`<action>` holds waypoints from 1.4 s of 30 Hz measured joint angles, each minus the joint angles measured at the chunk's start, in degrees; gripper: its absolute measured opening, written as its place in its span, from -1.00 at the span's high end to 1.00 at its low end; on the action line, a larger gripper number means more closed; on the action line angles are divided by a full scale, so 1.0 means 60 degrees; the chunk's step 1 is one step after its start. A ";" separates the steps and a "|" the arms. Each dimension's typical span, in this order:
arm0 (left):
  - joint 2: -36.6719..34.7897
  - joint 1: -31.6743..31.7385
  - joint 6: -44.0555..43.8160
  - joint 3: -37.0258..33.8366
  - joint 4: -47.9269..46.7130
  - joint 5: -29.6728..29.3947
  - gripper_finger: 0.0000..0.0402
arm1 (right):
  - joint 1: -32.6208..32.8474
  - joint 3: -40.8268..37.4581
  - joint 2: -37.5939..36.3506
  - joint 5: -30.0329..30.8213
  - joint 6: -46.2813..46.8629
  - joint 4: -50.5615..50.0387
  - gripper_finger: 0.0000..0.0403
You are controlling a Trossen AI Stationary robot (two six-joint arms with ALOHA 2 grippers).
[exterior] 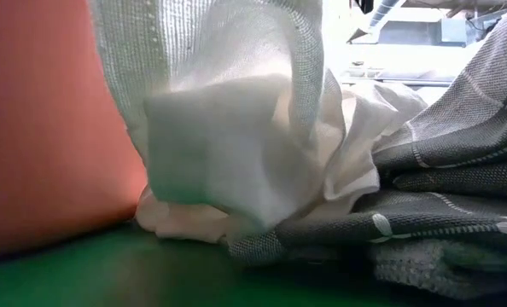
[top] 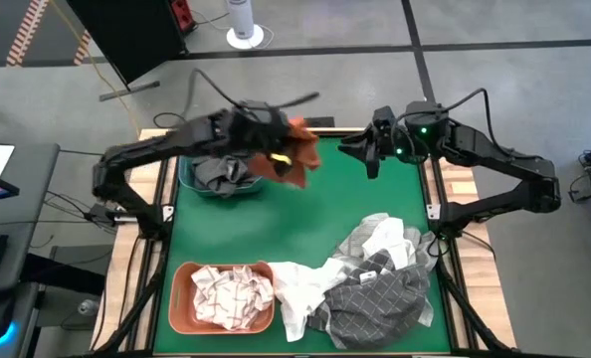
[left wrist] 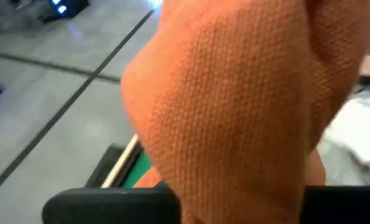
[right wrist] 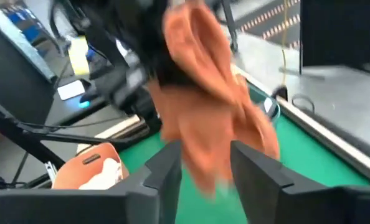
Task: Sort microfiber towel by color & place in baskets
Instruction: Put the left orange microfiber towel into the green bin
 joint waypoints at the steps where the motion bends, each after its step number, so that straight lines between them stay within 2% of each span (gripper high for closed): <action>1: -0.0241 0.0126 0.0010 0.0000 -0.0451 -0.0169 0.99 | -0.0001 0.0000 0.0017 0.0031 0.0135 -0.0141 0.14; 6: -0.1142 0.0880 -0.0565 0.0004 -0.2859 -0.0726 0.99 | 0.0179 0.0000 0.0178 0.0629 0.0440 -0.0425 0.00; 10: -0.1256 0.1708 -0.1376 0.0000 -0.4644 -0.1054 0.99 | 0.0340 0.0000 0.0402 0.0930 0.0438 -0.0373 -0.03; 12: -0.1258 0.2065 -0.1668 -0.0138 -0.4964 -0.1417 0.99 | 0.0389 0.0000 0.0494 0.0961 0.0434 -0.0376 -0.03; 18: -0.1252 0.2778 -0.2470 -0.1722 -0.4349 -0.1477 1.00 | 0.0641 0.0000 0.0642 0.1017 0.0321 -0.0338 -0.01; 27: -0.1256 0.2626 -0.3484 -0.5663 -0.1042 -0.1582 1.00 | 0.1071 0.0000 0.0468 0.1013 0.0250 -0.1174 0.02; 30: -0.1258 0.2612 -0.3854 -0.6623 -0.0339 -0.1179 1.00 | 0.1224 0.0000 0.0410 0.1013 0.0217 -0.1641 0.02; 35: -0.1263 0.2826 -0.5204 -0.7756 -0.0271 -0.0963 1.00 | 0.1443 0.0000 0.0305 0.1010 -0.0098 -0.2070 0.03; 42: -0.1283 0.3432 -0.8106 -0.8649 0.0370 -0.0796 0.96 | 0.1494 0.0000 0.0187 0.1006 -0.0437 -0.2086 0.03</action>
